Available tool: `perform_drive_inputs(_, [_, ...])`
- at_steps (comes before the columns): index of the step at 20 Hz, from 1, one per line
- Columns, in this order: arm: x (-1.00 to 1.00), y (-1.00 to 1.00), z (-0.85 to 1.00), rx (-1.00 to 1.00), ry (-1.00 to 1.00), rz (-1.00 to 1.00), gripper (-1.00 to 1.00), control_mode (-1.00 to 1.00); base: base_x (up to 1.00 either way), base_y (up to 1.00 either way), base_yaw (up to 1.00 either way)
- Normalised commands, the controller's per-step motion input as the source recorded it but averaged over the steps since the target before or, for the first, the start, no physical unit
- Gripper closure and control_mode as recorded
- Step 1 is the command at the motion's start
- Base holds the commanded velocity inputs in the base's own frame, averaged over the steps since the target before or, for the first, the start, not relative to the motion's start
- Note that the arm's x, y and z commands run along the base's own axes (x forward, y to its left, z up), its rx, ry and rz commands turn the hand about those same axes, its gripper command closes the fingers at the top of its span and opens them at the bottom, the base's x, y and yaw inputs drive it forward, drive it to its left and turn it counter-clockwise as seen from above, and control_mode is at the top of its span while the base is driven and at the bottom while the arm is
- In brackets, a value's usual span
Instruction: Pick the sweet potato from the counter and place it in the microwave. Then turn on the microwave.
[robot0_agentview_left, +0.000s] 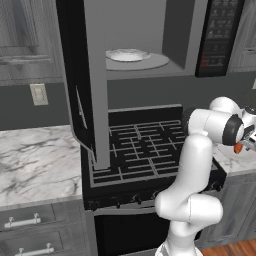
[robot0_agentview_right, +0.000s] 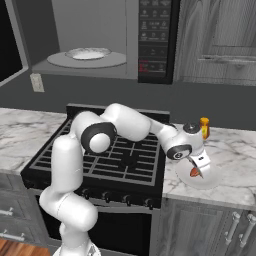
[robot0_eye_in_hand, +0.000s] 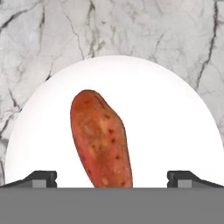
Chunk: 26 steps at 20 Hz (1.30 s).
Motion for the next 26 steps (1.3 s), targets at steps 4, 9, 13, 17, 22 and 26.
perform_drive_inputs(4, [0.03, 0.00, -0.02, 0.00, -0.02, 0.00, -1.00, -1.00, 0.00, 0.00, 0.00])
perform_drive_inputs(9, [0.05, 0.00, -0.03, 0.00, -0.02, 0.00, -1.00, -1.00, 0.00, 0.00, 0.00])
perform_drive_inputs(13, [0.07, 0.00, -0.04, 0.00, -0.01, 0.00, -1.00, -1.00, 0.00, 0.00, 0.00])
perform_drive_inputs(17, [0.10, -0.04, -0.06, 0.00, 0.00, 0.00, -1.00, -1.00, 0.00, 0.00, 0.00])
perform_drive_inputs(22, [0.10, -0.06, -0.08, 0.00, 0.00, 0.00, -1.00, -1.00, 0.00, 0.00, 0.00])
perform_drive_inputs(26, [0.10, -0.08, -0.08, 0.00, 0.00, 0.00, -1.00, -1.00, 0.00, 0.00, 0.00])
